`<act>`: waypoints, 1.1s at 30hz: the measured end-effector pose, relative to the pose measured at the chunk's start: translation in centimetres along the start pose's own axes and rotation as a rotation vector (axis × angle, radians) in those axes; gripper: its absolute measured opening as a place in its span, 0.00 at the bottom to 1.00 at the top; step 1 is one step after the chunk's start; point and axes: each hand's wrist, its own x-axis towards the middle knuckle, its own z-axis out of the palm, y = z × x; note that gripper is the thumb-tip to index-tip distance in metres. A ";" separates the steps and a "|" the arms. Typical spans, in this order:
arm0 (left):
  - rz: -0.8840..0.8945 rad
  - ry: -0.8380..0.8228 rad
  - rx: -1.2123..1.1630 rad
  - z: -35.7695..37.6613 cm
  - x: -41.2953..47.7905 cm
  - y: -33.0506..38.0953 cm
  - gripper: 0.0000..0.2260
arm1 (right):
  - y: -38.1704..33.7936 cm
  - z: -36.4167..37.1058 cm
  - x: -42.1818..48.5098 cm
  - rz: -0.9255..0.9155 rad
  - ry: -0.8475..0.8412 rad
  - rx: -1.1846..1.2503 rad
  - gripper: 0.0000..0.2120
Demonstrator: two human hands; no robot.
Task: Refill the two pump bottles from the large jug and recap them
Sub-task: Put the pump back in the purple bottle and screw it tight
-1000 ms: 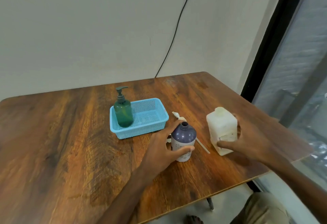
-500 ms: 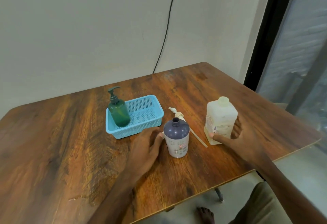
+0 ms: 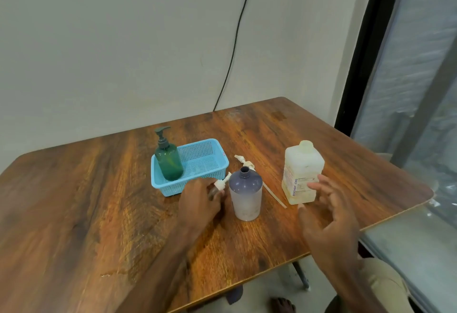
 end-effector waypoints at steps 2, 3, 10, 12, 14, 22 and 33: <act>-0.008 0.109 -0.095 -1.2 -1.0 0.4 0.05 | -1.1 0.8 -0.2 -0.021 -0.018 0.001 0.22; -0.032 0.165 -0.147 -1.8 -1.5 0.7 0.08 | -1.9 1.2 -0.2 -0.038 -0.034 0.002 0.20; 0.116 0.389 -0.371 -6.7 -2.5 5.4 0.17 | -8.4 3.0 3.0 0.005 -0.392 0.266 0.15; 0.238 0.388 -0.387 -7.5 -2.3 7.5 0.13 | -10.2 3.3 4.6 0.005 -0.425 0.364 0.20; 0.329 0.421 -0.394 -8.0 -2.1 9.5 0.13 | -11.6 3.5 6.3 0.025 -0.411 0.434 0.22; 0.313 0.373 -0.364 -7.1 -0.2 10.8 0.21 | -13.1 2.8 10.3 -0.062 -0.341 0.334 0.18; 0.214 -0.157 -0.277 -3.0 -1.3 5.7 0.33 | -13.0 2.5 12.8 -0.211 -0.330 0.169 0.16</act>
